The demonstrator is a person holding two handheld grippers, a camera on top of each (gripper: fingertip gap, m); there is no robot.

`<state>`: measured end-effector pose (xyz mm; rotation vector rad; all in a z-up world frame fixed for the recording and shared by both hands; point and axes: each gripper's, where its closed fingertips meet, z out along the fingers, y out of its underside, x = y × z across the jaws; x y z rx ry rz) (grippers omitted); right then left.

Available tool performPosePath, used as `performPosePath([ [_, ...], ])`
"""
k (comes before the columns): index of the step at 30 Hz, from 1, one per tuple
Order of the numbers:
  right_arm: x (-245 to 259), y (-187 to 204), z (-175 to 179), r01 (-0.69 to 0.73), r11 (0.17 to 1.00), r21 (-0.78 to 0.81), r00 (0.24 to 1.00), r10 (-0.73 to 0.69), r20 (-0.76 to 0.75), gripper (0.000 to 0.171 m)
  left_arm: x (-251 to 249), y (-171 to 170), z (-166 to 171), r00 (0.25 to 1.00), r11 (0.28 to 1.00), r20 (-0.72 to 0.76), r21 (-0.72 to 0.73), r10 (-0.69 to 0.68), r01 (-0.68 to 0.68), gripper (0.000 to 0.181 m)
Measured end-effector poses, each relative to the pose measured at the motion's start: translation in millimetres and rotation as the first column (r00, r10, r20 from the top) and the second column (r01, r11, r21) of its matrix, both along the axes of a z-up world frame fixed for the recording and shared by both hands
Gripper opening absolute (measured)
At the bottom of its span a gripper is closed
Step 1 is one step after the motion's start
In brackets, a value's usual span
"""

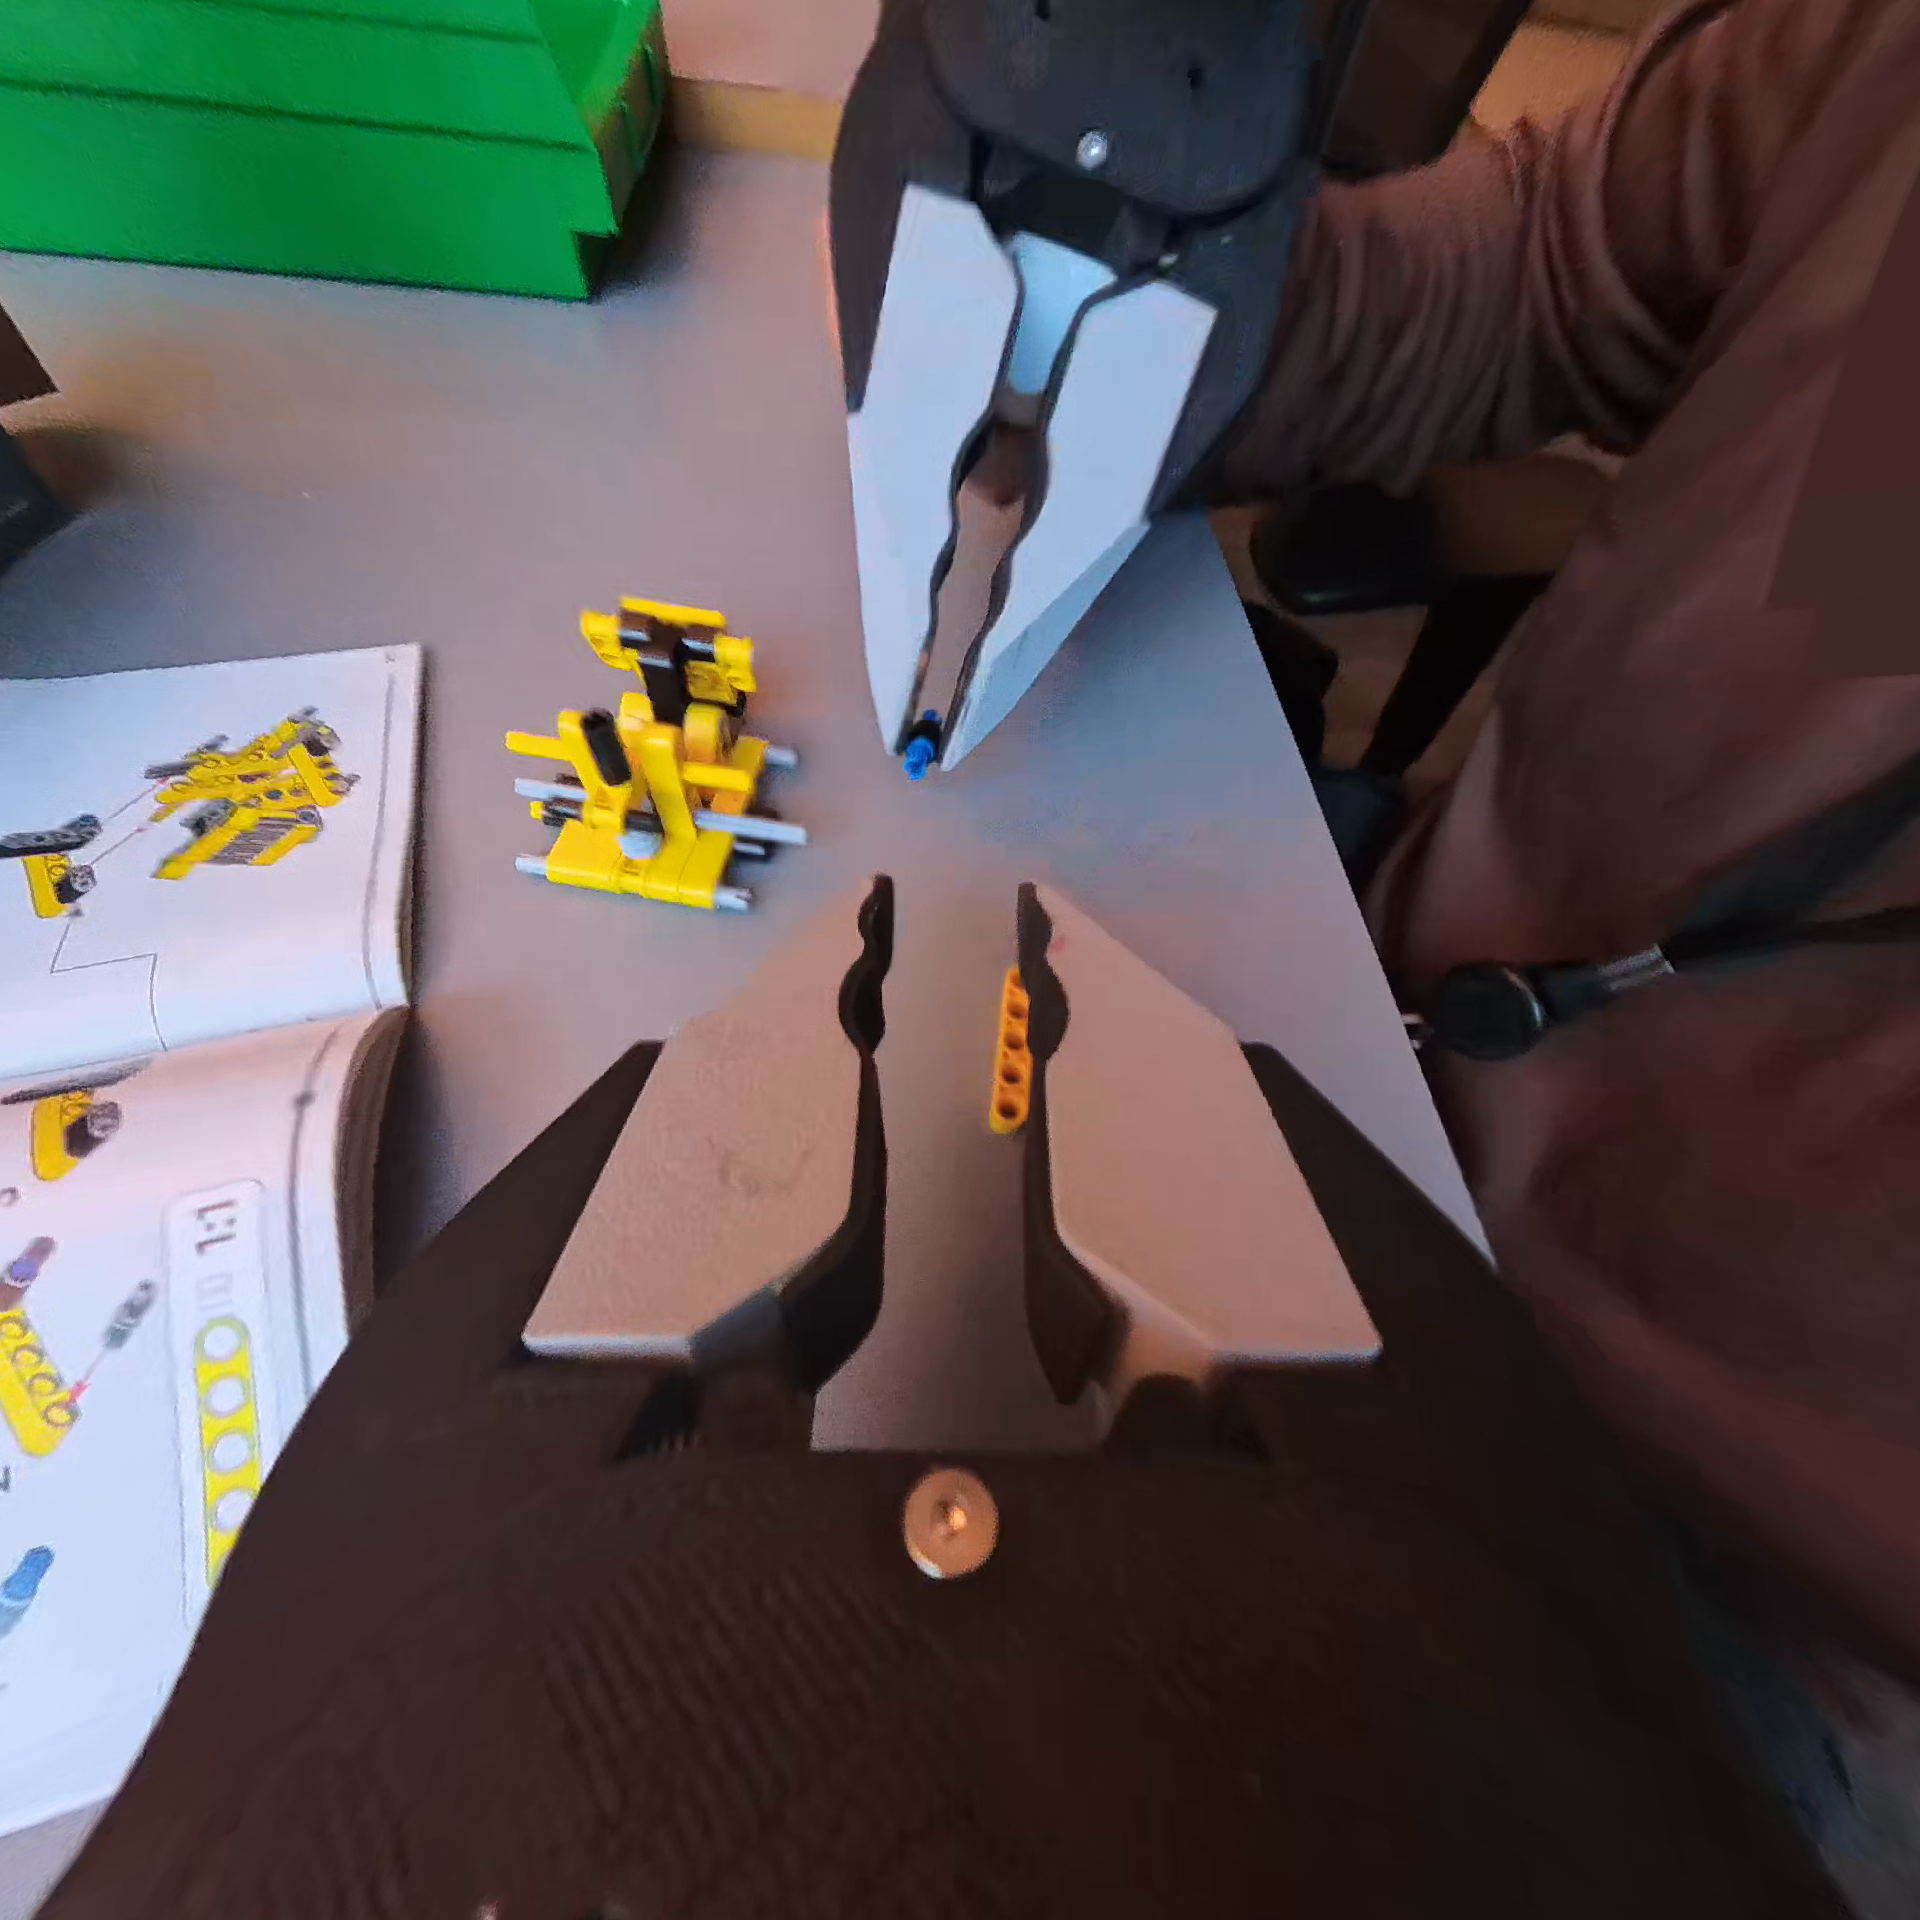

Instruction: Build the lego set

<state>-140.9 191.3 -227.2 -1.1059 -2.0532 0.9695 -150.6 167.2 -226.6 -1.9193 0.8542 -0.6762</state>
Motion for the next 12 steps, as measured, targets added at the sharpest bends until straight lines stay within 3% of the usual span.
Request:
performPosePath([
  [1,-11.1,-1.4,23.3,-0.018,0.998,-0.059,0.992,0.011,-0.124,0.003,-0.6,5.6,4.0,0.999,1.0,0.024,0.008,0.024,-0.024,0.022],
  [5,-35.6,5.2,97.5,-0.157,0.976,-0.15,0.845,0.054,-0.531,0.003,-8.8,19.5,37.3,0.966,0.99,0.235,0.072,0.103,-0.123,0.028],
  [10,-50.7,2.4,85.2,-0.094,0.989,0.111,0.817,0.14,-0.559,0.003,-45.8,23.6,77.3,0.829,0.97,0.533,0.057,0.17,-0.235,0.03],
  [12,-48.8,-9.8,85.4,-0.119,0.983,0.137,0.797,0.176,-0.578,0.003,-48.2,20.2,85.4,0.782,0.979,0.607,0.032,0.142,-0.203,0.03],
])
